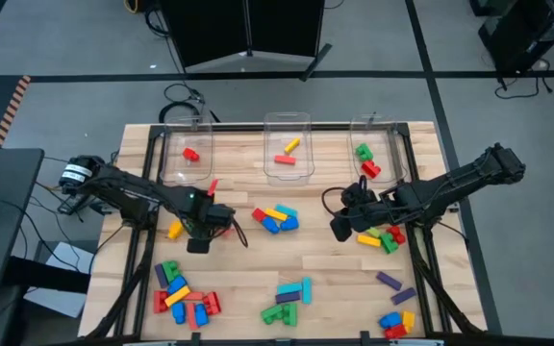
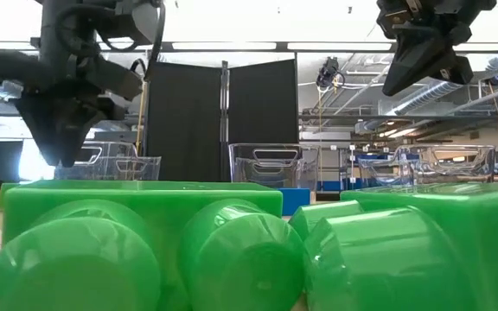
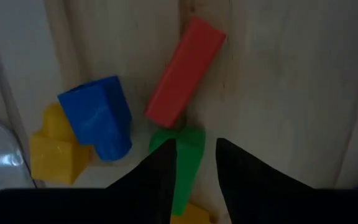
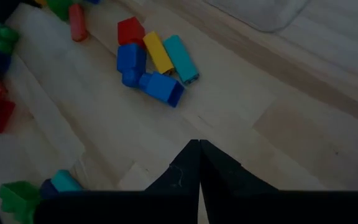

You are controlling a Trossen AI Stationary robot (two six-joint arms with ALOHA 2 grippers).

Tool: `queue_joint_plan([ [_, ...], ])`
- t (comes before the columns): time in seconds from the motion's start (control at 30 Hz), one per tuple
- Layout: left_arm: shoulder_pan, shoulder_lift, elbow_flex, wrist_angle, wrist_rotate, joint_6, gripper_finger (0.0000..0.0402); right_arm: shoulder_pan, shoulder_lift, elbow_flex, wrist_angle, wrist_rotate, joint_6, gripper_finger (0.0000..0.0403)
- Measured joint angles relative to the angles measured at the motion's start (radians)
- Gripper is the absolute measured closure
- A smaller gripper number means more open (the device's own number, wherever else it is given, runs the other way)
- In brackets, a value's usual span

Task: Sort blocks by size
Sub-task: Put the green 2 stud game piece into the right transparent bin

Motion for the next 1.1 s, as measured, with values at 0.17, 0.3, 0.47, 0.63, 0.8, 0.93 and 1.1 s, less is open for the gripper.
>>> queue_joint_plan([
  [0.17,0.0,-0.001,0.029,-0.057,-0.001,-0.007,0.0281,-0.014,0.0,0.0,0.001,0.0,-0.051,0.0382],
  [0.3,0.0,-0.001,0.029,-0.097,-0.002,-0.021,0.0276,-0.02,0.0,0.0,0.008,-0.001,-0.063,0.0382],
  [0.47,0.0,-0.001,0.025,-0.171,0.01,-0.136,0.0243,-0.02,0.0,0.0,0.011,-0.001,-0.081,0.0386],
  [0.63,0.0,-0.001,0.025,-0.172,0.01,-0.136,0.0191,-0.02,0.0,0.0,0.047,-0.002,-0.093,0.0382],
  [0.8,0.0,-0.001,0.024,-0.13,-0.009,-0.101,0.0142,-0.02,0.0,0.0,0.073,-0.003,-0.119,0.0383],
  [0.93,0.0,0.024,0.023,-0.085,-0.012,-0.1,0.0125,-0.02,0.0,0.0,0.083,-0.003,-0.133,0.0386],
  [1.1,0.0,0.109,0.013,-0.088,-0.012,-0.081,0.0128,-0.017,0.0,0.0,0.084,-0.004,-0.141,0.0382],
])
